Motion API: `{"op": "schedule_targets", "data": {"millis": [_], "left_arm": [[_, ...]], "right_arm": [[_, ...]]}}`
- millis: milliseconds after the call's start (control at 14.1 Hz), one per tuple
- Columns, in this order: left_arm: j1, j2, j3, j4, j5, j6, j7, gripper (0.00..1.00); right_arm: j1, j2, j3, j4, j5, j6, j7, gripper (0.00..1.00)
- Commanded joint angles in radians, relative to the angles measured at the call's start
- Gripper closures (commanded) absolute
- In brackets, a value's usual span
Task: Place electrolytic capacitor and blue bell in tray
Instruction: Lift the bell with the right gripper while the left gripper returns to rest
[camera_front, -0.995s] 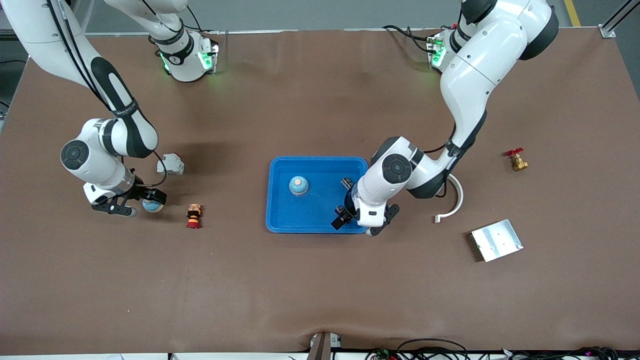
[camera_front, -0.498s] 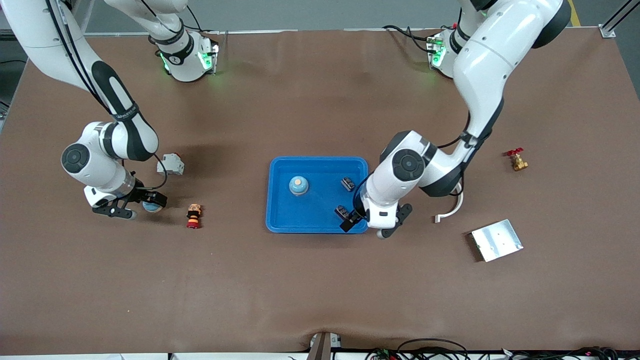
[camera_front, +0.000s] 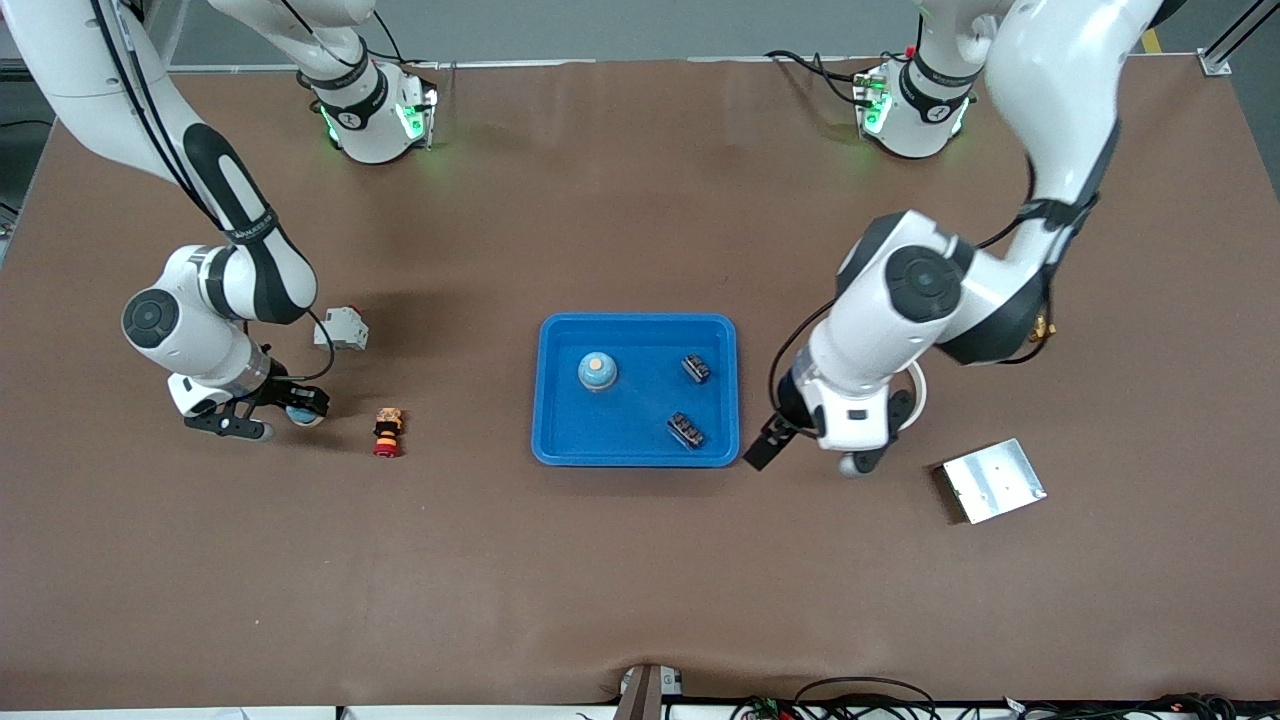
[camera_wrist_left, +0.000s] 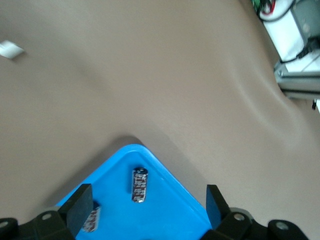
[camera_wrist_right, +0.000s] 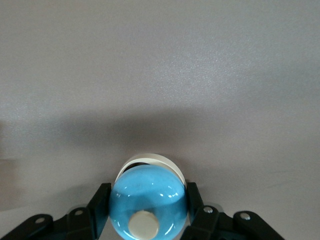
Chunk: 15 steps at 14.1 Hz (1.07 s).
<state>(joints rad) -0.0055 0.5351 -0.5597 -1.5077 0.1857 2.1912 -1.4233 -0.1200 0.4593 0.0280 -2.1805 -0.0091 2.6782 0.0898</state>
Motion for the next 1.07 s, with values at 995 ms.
{"op": "schedule_targets", "data": {"millis": [995], "left_arm": [[0.975, -0.245, -0.460, -0.060, -0.057, -0.553, 1.314, 0.00]], "right_arm": [[0.117, -0.100, 0.046, 0.062, 0.072, -0.217, 0.240, 1.00]]}}
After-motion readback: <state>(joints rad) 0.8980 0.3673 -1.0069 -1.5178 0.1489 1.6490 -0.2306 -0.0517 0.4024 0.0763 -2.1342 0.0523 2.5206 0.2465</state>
